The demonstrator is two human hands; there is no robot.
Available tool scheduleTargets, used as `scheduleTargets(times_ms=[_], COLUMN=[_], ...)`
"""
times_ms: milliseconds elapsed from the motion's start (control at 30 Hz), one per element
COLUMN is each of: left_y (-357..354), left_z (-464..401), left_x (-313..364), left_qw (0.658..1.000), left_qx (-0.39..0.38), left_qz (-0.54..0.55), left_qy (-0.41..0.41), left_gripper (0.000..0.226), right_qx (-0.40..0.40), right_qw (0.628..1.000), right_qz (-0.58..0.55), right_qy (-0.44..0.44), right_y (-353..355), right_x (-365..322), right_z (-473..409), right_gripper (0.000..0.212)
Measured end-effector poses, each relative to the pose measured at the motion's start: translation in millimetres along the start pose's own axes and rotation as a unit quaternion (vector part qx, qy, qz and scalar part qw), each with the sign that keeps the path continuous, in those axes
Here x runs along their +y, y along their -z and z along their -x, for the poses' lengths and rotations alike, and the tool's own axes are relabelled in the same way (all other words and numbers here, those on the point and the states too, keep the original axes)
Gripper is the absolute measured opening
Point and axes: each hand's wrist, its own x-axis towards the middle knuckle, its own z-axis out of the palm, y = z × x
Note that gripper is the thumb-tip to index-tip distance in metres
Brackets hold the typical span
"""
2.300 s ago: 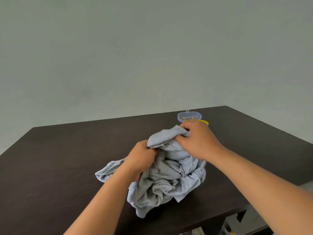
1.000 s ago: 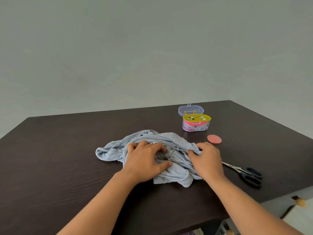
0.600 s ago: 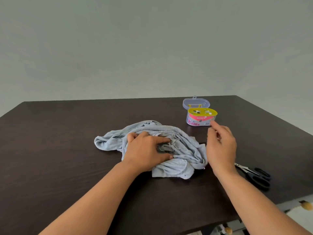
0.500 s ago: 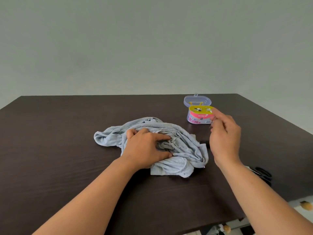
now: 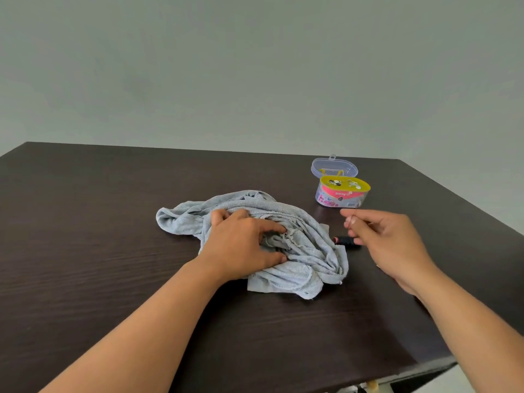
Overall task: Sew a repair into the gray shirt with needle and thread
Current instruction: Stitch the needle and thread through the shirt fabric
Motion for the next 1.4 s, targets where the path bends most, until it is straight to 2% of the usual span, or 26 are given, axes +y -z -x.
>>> scheduleTargets(times_ms=[100,233,367,467,533,733,867,933,1033,1100,1200,1300,1400], left_y=[1,4,10,12,11,15,15,16,20,20,18,12,1], left_z=[-1,-1,-4,-6,-5,-4,-3,-3,-6,-7,-2,1,2], left_x=[0,-2,-11,-18,-19,-22,-21,-20,-20,-20,-9,4,6], left_qw=[1.000,1.000,0.998,0.998,0.997,0.994,0.994,0.998,0.999,0.996,0.986,0.984,0.984], left_qx=[-0.003,-0.009,-0.027,-0.032,-0.036,-0.075,-0.084,-0.059,0.030,0.078,0.156,0.156,0.141], left_qz=[0.002,0.020,0.043,0.040,0.041,0.057,0.050,0.025,-0.019,0.004,0.052,0.088,0.110], left_qy=[0.001,-0.001,-0.022,-0.041,-0.049,-0.048,-0.040,-0.025,0.015,0.049,0.034,0.009,-0.017], left_gripper=[0.057,0.063,0.073,0.079,0.080,0.088,0.088,0.077,0.055,0.042,0.007,0.032,0.035], right_qx=[0.010,0.028,-0.089,-0.129,-0.121,-0.115,-0.073,-0.046,-0.014,0.005,0.022,0.034,0.036], right_qw=[0.995,0.995,0.989,0.985,0.985,0.971,0.969,0.971,0.975,0.974,0.971,0.970,0.973], right_qz=[0.060,0.001,0.036,0.024,0.018,0.102,0.129,0.110,0.038,-0.003,-0.052,-0.067,-0.093], right_qy=[0.084,0.098,0.111,0.109,0.124,0.182,0.197,0.209,0.220,0.227,0.234,0.232,0.208], right_y=[-10,-26,-47,-61,-68,-81,-86,-86,-82,-82,-87,-91,-90], right_x=[-3,-19,-27,-27,-25,-2,6,4,1,-3,-9,-10,-8], right_z=[1,-5,-7,-9,-10,-13,-10,-10,-9,-7,-5,-5,-3], right_gripper=[0.024,0.026,0.026,0.025,0.023,0.033,0.021,0.016,0.015,0.015,0.016,0.016,0.018])
